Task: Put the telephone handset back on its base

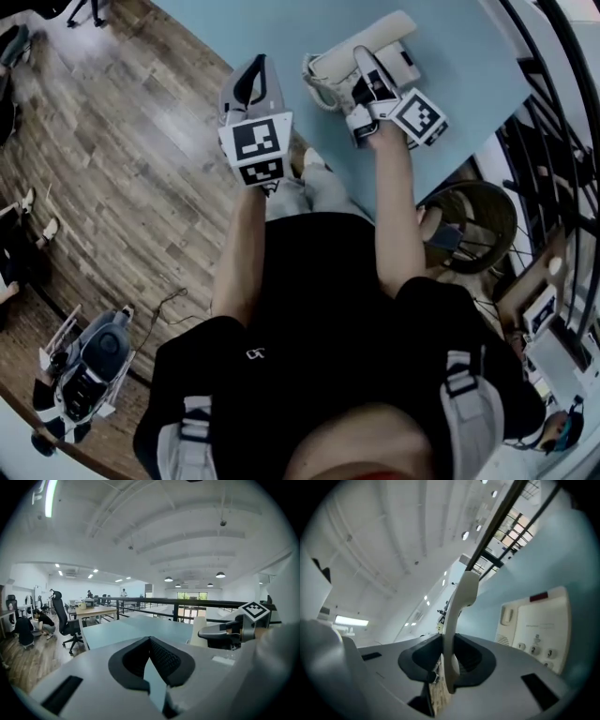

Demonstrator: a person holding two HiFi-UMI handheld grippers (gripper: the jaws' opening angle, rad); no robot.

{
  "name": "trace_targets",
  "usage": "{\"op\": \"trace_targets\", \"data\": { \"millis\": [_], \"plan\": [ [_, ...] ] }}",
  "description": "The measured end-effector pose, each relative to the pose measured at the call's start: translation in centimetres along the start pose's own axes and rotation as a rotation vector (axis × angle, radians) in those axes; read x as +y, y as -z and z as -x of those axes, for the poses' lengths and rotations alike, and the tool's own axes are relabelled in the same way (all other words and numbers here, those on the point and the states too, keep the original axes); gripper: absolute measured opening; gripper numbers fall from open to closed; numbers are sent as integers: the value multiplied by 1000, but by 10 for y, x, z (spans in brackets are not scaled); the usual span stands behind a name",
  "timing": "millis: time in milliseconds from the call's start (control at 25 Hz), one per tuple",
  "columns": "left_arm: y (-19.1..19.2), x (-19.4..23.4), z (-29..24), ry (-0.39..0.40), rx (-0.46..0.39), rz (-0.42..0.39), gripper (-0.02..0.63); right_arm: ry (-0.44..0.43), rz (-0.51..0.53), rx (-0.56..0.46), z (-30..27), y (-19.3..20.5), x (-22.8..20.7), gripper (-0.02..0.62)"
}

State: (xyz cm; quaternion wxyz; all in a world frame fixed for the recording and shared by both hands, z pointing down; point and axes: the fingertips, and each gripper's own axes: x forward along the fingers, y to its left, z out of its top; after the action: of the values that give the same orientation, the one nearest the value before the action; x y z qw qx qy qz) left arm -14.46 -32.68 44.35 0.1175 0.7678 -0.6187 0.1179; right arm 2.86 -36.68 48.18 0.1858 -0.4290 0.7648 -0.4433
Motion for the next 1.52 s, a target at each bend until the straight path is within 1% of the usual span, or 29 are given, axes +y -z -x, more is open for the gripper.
{"op": "trace_targets", "data": {
  "millis": [80, 120, 200, 280, 440, 600, 680, 800, 960, 1040, 1200, 1240, 1320, 1400, 1520],
  "plan": [
    [4, -7, -5, 11, 15, -7, -2, 133, -124, -6, 6, 5, -38, 77],
    [5, -9, -6, 15, 22, -11, -2, 165, -172, -13, 7, 7, -50, 77],
    [5, -11, -9, 16, 30, -16, -2, 162, -248, -24, -2, 12, -61, 77],
    [4, -9, -13, 11, 33, -17, -2, 160, -301, -22, -10, 17, -69, 77],
    [3, -5, -16, -5, 39, -15, -2, 152, -354, -10, -24, 23, -81, 77],
    [3, -2, -15, -15, 40, -13, -2, 165, -356, -1, -27, 25, -87, 75],
    [3, -2, -15, -16, 41, -9, -2, 161, -348, 7, -28, 26, -90, 76],
    [3, -3, -18, -12, 43, -7, -2, 182, -331, 27, -28, 29, -95, 75],
    [4, -6, -22, -3, 45, -5, -2, 176, -314, 45, -30, 31, -97, 77],
    [4, -7, -23, -2, 46, -4, -2, 195, -308, 58, -30, 33, -99, 78],
    [3, -8, -23, 2, 46, -4, -2, 264, -276, 58, -25, 36, -109, 87],
    [3, -8, -23, 2, 44, -4, -2, 277, -272, 48, -24, 35, -109, 94],
    [2, -8, -22, 4, 41, -1, -2, 287, -262, 29, -21, 31, -108, 138],
    [2, -9, -22, 7, 39, 2, -2, 289, -250, 31, -20, 29, -104, 170],
    [0, -9, -22, 14, 30, 1, -2, 317, -218, 33, -14, 27, -100, 181]
  ]
}}
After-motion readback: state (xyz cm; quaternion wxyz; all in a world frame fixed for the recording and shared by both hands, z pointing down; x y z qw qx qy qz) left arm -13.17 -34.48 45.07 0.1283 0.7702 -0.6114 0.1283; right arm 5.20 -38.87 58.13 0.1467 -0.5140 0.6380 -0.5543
